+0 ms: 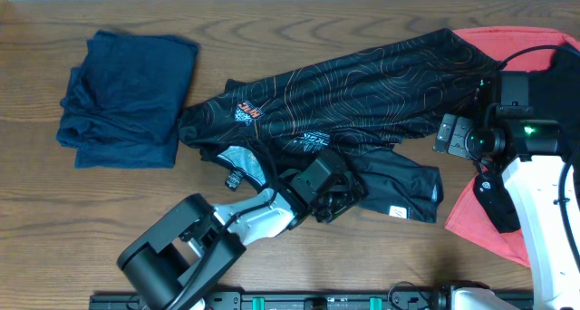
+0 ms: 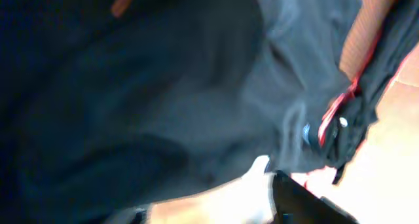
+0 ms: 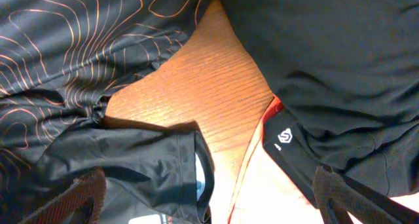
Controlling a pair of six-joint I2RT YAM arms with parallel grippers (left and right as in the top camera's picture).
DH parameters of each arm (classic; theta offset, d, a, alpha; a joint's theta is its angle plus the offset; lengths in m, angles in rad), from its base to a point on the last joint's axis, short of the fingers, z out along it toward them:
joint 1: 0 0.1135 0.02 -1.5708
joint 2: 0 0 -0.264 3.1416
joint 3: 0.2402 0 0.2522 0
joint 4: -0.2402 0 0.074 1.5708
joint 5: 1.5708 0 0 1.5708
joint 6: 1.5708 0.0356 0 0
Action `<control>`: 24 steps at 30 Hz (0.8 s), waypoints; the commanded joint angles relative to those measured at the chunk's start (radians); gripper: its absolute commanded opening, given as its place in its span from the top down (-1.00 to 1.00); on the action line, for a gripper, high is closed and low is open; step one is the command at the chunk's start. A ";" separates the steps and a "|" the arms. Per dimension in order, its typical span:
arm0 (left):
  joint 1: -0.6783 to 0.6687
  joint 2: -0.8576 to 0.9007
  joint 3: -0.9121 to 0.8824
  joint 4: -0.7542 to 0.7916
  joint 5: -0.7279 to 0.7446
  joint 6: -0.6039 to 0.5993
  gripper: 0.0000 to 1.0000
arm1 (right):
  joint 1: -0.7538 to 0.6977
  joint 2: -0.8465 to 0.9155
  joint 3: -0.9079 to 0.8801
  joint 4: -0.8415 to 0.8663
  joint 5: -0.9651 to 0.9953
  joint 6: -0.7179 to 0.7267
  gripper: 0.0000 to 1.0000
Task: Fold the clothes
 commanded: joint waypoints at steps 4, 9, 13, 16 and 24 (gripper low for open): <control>0.004 0.057 -0.009 -0.016 -0.156 -0.023 0.88 | -0.009 -0.015 0.012 -0.007 -0.005 0.009 -0.99; 0.032 0.057 -0.009 -0.029 -0.180 0.026 0.88 | -0.009 -0.015 0.012 -0.008 -0.005 0.008 -0.98; 0.067 0.042 -0.009 -0.094 -0.112 0.053 0.88 | -0.010 -0.015 0.012 -0.011 -0.004 -0.010 -0.99; 0.117 -0.015 -0.009 -0.248 0.003 0.119 0.88 | -0.010 -0.015 0.012 -0.018 0.000 -0.010 -0.98; 0.389 -0.352 -0.009 -0.991 -0.083 0.408 0.88 | -0.010 -0.009 0.012 -0.023 -0.001 -0.010 -0.86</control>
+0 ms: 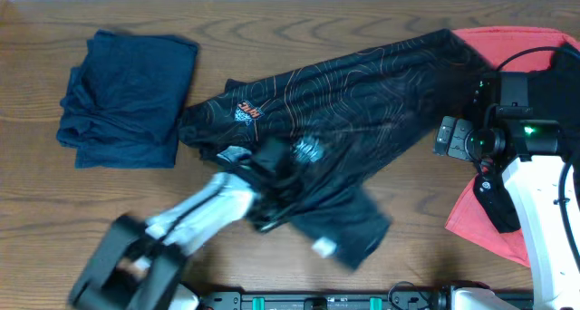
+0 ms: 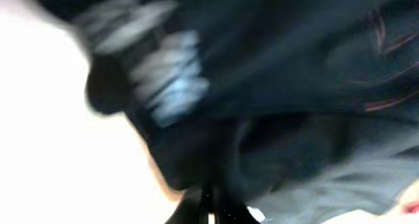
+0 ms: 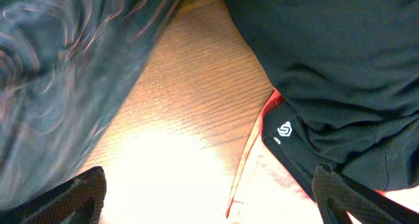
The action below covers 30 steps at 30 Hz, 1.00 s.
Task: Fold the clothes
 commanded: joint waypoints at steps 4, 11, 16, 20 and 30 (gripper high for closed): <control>0.245 -0.304 -0.008 -0.316 -0.270 0.233 0.88 | -0.010 0.022 0.012 0.006 0.003 -0.007 -0.11; 0.384 -0.471 -0.008 -0.312 -0.365 0.283 0.88 | -0.028 0.129 0.012 0.136 0.003 -0.018 0.98; 0.407 -0.460 -0.008 -0.335 -0.428 0.290 0.88 | -0.106 0.227 0.012 0.323 -0.069 -0.089 0.98; 0.426 -0.443 -0.008 -0.336 -0.428 0.289 0.88 | -0.174 0.320 0.012 0.491 -0.146 -0.120 0.98; 0.426 -0.430 -0.008 -0.311 -0.427 0.285 0.88 | -0.209 0.599 0.012 0.871 -0.300 -0.233 0.99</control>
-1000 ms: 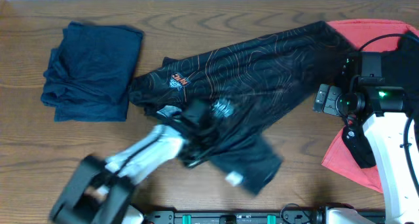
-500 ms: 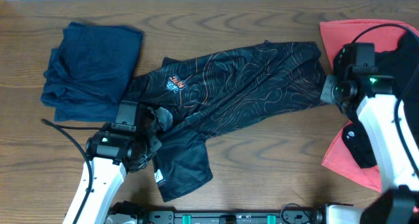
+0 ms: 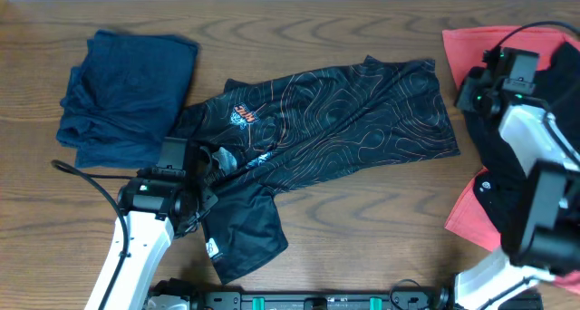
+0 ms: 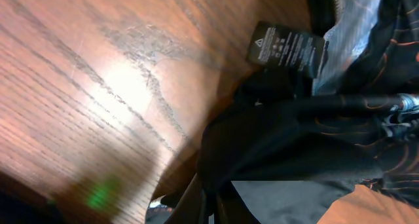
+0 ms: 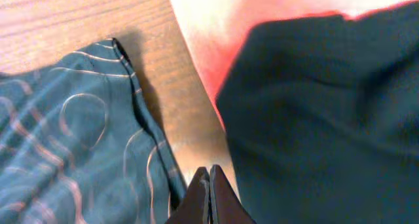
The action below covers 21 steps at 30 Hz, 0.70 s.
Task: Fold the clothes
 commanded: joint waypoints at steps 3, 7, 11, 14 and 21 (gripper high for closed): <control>0.006 0.004 -0.003 0.019 -0.026 0.013 0.88 | -0.005 0.147 0.010 0.141 -0.047 -0.042 0.98; 0.006 0.004 -0.003 0.046 -0.026 0.013 0.88 | -0.008 0.230 0.010 0.238 0.006 -0.042 0.98; 0.006 0.004 -0.003 0.058 -0.026 0.013 0.88 | -0.034 0.279 0.010 0.316 0.211 -0.042 0.98; 0.006 0.004 -0.003 0.061 -0.026 0.013 0.88 | -0.088 0.293 0.010 0.377 0.409 -0.042 0.98; 0.006 0.004 -0.003 0.061 -0.025 0.013 0.88 | -0.338 0.294 0.066 0.415 0.475 0.010 0.98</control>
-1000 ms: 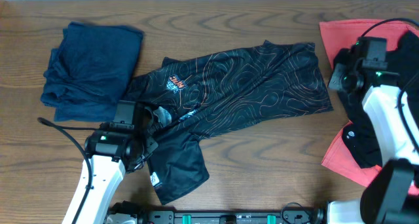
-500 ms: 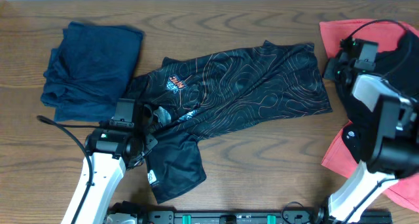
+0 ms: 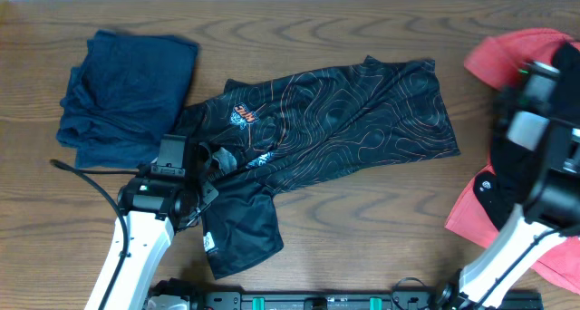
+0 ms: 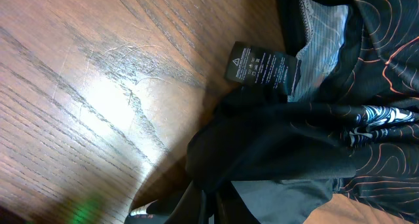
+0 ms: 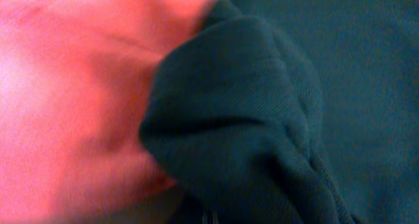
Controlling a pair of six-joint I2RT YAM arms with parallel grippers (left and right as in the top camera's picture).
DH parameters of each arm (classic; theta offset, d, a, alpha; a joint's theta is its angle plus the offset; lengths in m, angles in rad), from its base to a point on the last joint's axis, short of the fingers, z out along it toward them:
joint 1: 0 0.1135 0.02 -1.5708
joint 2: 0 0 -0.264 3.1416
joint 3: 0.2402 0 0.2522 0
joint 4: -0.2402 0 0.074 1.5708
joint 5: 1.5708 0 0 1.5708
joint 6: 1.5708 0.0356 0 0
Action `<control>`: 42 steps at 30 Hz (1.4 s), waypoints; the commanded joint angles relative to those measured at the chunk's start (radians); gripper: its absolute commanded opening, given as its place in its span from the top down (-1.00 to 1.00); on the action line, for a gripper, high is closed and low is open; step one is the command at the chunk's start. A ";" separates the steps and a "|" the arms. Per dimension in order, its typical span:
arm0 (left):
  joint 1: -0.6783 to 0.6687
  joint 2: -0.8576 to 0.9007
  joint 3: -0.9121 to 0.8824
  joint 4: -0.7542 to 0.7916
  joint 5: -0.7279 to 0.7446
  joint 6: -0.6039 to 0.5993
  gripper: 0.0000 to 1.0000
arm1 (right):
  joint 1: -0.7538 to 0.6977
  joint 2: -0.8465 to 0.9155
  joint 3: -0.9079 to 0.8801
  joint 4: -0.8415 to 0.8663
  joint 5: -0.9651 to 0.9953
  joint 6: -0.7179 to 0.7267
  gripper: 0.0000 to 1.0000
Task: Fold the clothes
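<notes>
A black shirt with orange contour lines (image 3: 335,120) lies spread across the middle of the table. Its lower left flap (image 3: 240,233) hangs toward the front edge. My left gripper (image 4: 211,207) is shut on a bunched black fold at that corner (image 3: 201,194), next to the shirt's black label (image 4: 258,67). My right arm (image 3: 536,129) is raised over the pile at the right edge. There my right gripper (image 5: 209,216) shows only as closed tips, with a dark garment (image 5: 262,139) bunching into them and a red cloth (image 5: 72,99) beside it.
A folded navy garment (image 3: 127,97) lies at the back left. The red cloth (image 3: 507,56) and a dark garment on it fill the right edge, partly hidden by my right arm. Bare wood (image 3: 381,219) shows in front of the shirt.
My right gripper has left the shirt's far right corner and is now higher, over the pile, in dark fabric. The red cloth's near corner has bunched up. My left gripper has hardly moved.
At first the shirt lay crumpled with its right end on the red cloth, my left gripper at its lower middle and my right gripper open. Then the left gripper was farther left with the cloth. Later the shirt lay spread flat, my right gripper shut at its corner; now it is at the pile.
</notes>
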 commanded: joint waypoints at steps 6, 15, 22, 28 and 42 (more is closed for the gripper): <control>0.005 0.004 -0.003 0.002 -0.023 0.013 0.88 | -0.250 0.012 0.104 -0.126 -0.038 0.062 0.98; 0.005 0.004 -0.003 0.001 -0.023 0.013 0.88 | -0.200 -0.134 0.150 -0.257 -0.617 -0.090 0.53; 0.005 0.004 -0.003 0.006 -0.023 0.013 0.87 | -0.077 -0.342 0.150 -0.603 -0.732 -0.107 -0.11; 0.005 0.004 -0.003 0.007 -0.023 0.013 0.87 | 0.048 -0.368 0.143 -1.020 -0.675 -0.069 -0.46; 0.005 0.004 -0.003 0.007 -0.023 0.013 0.87 | 0.197 -0.360 -0.063 -1.017 -0.343 0.329 -0.40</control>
